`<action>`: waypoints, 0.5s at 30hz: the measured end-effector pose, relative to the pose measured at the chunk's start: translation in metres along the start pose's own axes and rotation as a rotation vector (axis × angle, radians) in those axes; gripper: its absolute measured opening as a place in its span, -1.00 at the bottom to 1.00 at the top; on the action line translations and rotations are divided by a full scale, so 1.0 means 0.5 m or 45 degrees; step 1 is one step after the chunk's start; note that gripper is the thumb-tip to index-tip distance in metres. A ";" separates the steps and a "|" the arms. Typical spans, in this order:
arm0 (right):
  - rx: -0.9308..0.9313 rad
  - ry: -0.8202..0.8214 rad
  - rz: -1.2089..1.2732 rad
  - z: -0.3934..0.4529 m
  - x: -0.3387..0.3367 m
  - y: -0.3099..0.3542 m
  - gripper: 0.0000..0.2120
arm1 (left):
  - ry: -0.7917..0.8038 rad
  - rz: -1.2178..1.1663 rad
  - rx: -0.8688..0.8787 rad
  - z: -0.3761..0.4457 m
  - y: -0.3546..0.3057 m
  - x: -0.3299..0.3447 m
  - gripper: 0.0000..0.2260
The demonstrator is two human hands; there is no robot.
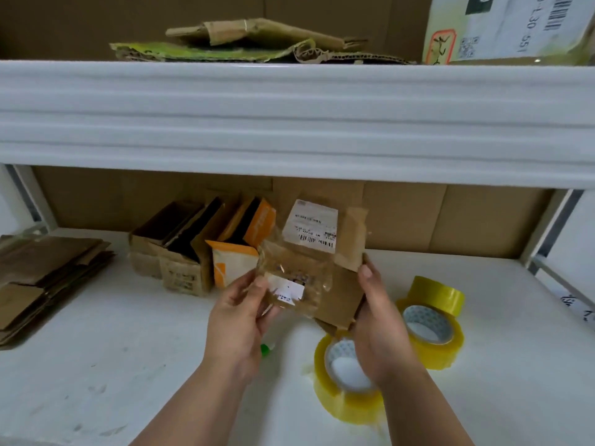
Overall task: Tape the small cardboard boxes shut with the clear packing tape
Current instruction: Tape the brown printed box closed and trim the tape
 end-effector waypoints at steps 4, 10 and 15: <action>-0.092 -0.149 -0.191 0.029 0.009 0.014 -0.05 | 0.030 0.265 -0.118 0.052 0.017 -0.001 -0.85; -0.114 -0.259 -1.535 0.119 0.055 -0.003 -0.27 | 0.180 0.283 -0.463 0.111 0.028 0.000 -0.87; -0.151 -0.128 -2.182 0.174 0.074 -0.042 -0.56 | 0.050 0.478 -0.315 0.139 0.038 -0.047 -0.79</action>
Point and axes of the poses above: each hand's wrist, its own z-axis towards the middle knuckle, its own x-axis out of the palm, y = z × x, the point moved 2 cm from there along z, towards the middle knuckle, and after that the axes turned 5 degrees about y, right-handed, at the moved point
